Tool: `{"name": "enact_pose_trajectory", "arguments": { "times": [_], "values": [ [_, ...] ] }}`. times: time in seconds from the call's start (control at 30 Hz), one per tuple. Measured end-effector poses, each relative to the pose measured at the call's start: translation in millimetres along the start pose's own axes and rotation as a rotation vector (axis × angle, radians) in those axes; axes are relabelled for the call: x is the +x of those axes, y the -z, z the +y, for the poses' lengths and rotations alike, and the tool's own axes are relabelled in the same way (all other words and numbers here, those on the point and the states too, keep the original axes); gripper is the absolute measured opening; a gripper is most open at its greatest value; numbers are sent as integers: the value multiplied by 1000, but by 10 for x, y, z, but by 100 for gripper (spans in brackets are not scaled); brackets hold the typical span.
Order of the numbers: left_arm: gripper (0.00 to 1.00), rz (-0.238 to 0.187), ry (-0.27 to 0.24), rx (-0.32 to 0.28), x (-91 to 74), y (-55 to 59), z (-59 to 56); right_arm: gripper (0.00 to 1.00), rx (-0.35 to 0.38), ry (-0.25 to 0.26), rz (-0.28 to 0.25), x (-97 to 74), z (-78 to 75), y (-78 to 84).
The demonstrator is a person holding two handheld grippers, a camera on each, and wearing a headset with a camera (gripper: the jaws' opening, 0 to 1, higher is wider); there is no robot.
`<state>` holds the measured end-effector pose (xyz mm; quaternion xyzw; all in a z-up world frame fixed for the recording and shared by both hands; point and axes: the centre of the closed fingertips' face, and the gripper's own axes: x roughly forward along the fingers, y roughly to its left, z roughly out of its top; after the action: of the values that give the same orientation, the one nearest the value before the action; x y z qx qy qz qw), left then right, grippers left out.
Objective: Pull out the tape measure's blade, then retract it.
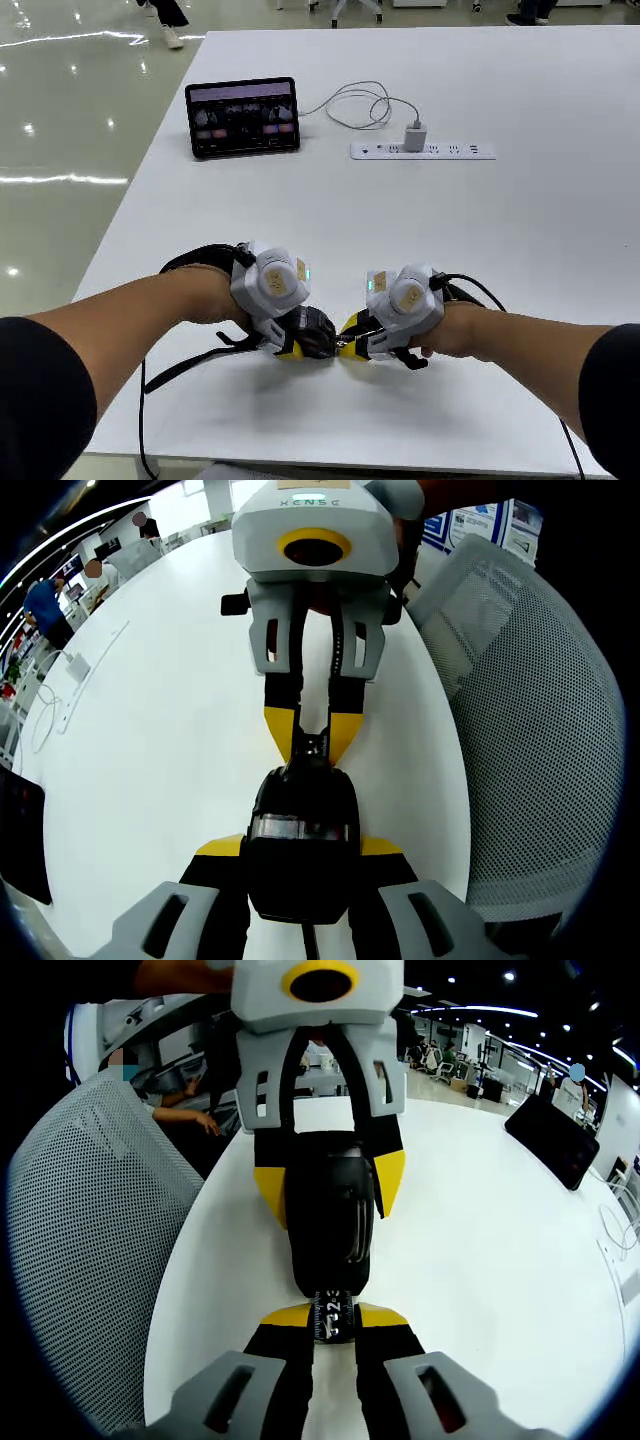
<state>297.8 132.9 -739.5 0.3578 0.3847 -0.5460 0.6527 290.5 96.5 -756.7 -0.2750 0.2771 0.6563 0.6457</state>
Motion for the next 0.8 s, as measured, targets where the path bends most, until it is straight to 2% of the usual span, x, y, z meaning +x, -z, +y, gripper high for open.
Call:
{"name": "enact_pose_trajectory", "arguments": {
  "times": [0.8],
  "values": [
    [34,2,-11,-1,-2,-2,-1,10,16,18,33,-180,-9,206]
  ]
}}
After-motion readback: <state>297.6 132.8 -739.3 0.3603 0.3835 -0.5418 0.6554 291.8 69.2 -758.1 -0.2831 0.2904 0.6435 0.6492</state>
